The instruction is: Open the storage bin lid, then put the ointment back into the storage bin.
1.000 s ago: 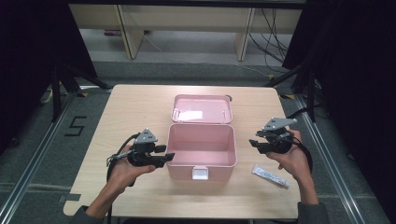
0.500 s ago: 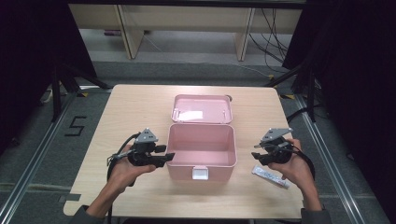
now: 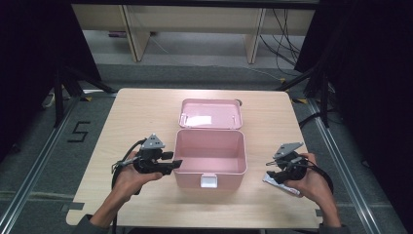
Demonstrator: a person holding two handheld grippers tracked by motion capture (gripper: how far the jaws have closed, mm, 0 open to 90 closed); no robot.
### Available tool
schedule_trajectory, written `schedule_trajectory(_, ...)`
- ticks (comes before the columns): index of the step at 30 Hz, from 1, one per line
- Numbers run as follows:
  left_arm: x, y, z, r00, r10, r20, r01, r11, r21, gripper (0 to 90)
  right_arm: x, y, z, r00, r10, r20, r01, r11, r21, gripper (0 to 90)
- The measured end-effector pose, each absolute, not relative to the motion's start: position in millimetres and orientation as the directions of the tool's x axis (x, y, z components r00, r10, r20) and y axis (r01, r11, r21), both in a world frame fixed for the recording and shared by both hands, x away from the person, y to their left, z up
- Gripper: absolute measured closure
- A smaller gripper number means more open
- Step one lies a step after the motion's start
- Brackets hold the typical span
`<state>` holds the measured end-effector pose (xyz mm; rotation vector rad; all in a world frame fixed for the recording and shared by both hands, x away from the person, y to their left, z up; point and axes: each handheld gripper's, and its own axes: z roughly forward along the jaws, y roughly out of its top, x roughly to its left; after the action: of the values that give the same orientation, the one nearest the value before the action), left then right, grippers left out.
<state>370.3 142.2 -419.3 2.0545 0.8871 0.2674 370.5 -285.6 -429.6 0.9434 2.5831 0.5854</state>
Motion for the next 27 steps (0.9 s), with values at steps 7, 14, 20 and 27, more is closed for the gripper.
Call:
schedule_trajectory(7,370.5,142.2,-419.3,0.725,0.676,-0.134,0.496,-0.376,0.783,53.0,365.1,-293.4,-436.8,-0.726,0.668,-0.164,0.548,0.706,0.45,43.9)
schedule_trajectory(14,370.5,142.2,-419.3,0.726,0.675,-0.133,0.495,-0.378,0.783,53.0,357.4,-296.1,-432.4,-0.729,0.662,-0.176,0.56,0.724,0.404,43.4)
schedule_trajectory(20,371.1,142.3,-419.0,0.728,0.673,-0.134,0.496,-0.381,0.78,52.8,356.3,-299.9,-437.4,-0.728,0.663,-0.175,0.58,0.732,0.359,42.5)
schedule_trajectory(27,371.0,142.6,-419.9,0.731,0.669,-0.134,0.491,-0.379,0.785,52.5,353.2,-303.9,-442.2,-0.742,0.648,-0.173,0.594,0.754,0.281,42.9)
